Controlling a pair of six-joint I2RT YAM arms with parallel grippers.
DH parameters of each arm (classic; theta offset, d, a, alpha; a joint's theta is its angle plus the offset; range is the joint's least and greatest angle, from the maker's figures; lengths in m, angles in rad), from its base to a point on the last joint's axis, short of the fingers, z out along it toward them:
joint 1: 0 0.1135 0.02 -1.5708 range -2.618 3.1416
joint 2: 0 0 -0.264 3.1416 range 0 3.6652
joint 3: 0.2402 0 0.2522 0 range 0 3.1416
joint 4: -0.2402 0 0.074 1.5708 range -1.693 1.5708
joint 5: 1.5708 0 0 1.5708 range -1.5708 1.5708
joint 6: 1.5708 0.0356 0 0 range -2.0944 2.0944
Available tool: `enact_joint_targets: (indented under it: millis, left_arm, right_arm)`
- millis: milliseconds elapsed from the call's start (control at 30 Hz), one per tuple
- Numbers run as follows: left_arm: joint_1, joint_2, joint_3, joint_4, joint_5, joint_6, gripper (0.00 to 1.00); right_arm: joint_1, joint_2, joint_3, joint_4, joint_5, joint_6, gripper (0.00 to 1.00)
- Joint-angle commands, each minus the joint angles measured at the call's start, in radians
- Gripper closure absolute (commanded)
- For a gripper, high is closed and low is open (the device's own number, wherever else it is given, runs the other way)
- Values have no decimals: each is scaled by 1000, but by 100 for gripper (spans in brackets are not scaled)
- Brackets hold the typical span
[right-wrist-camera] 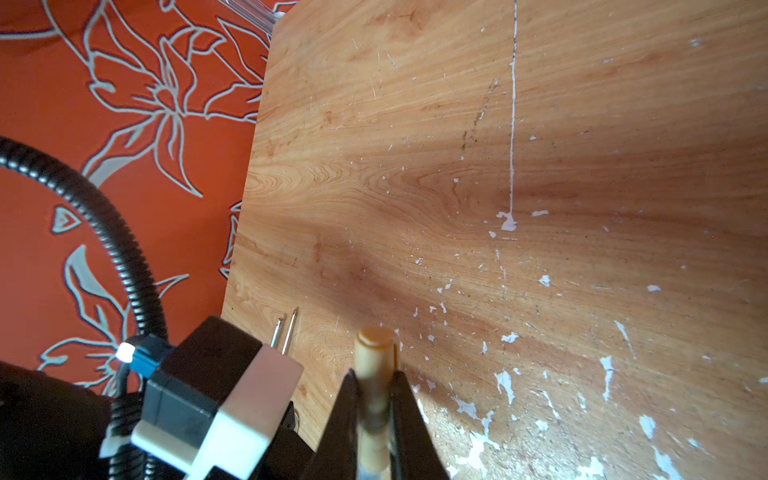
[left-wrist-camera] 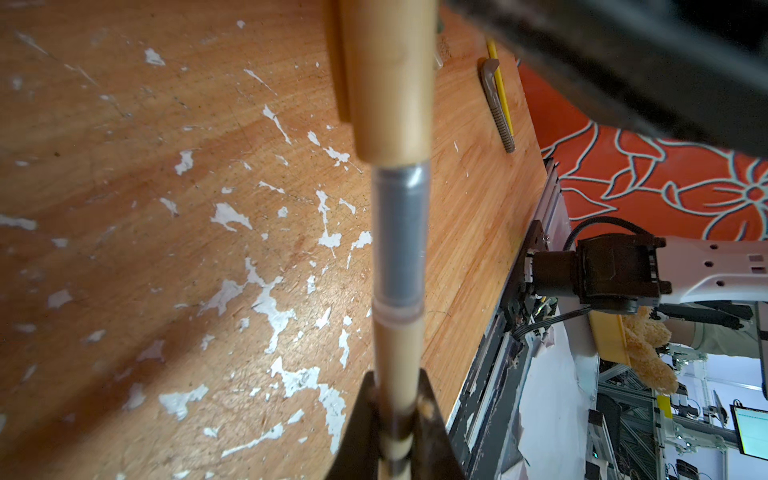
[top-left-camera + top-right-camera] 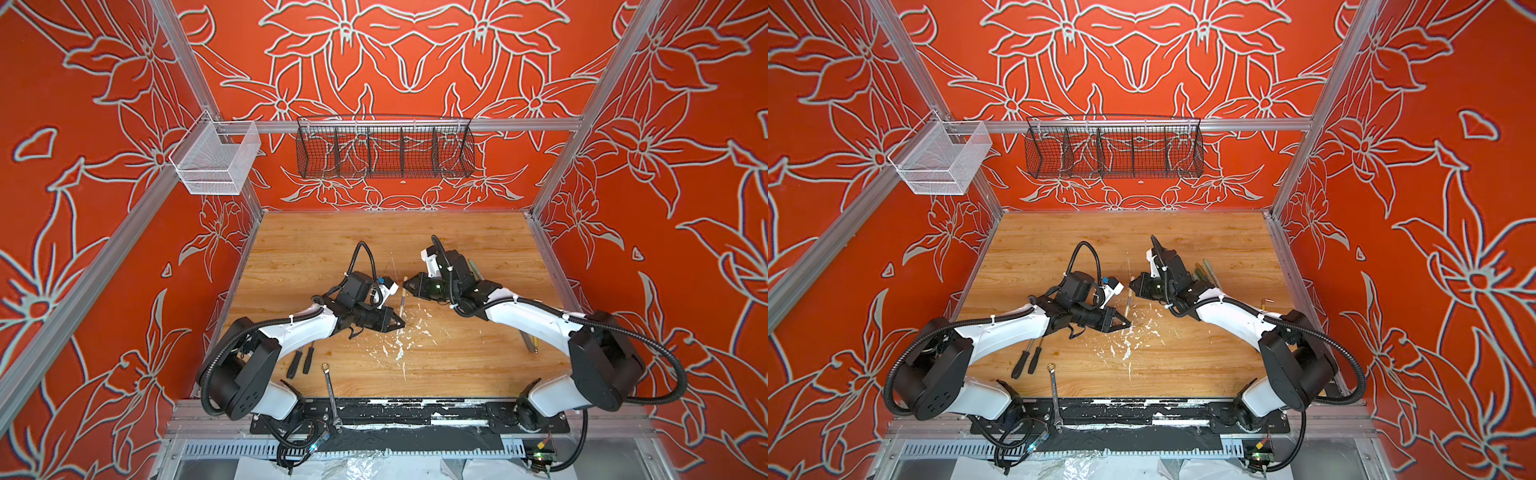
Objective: Insert the pens into the pen caps
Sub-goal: 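Push the beige cap down onto the nib while the left gripper holds the pen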
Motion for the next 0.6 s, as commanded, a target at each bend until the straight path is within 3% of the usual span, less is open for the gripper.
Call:
enact_joint_targets:
  millis: [0,333,567]
  left_arm:
    - [24,-52,11,139,-43,15,100]
    - [41,-66,33,162,-20,21,100]
    - [53,-88,34,168,-32,22,100]
  right_arm:
    - [35,-13,-33,-44,-8,39,86]
    - [60,-5,-42,15,-59,13,86]
    - [61,-2,-10,-112,-115,-72,86]
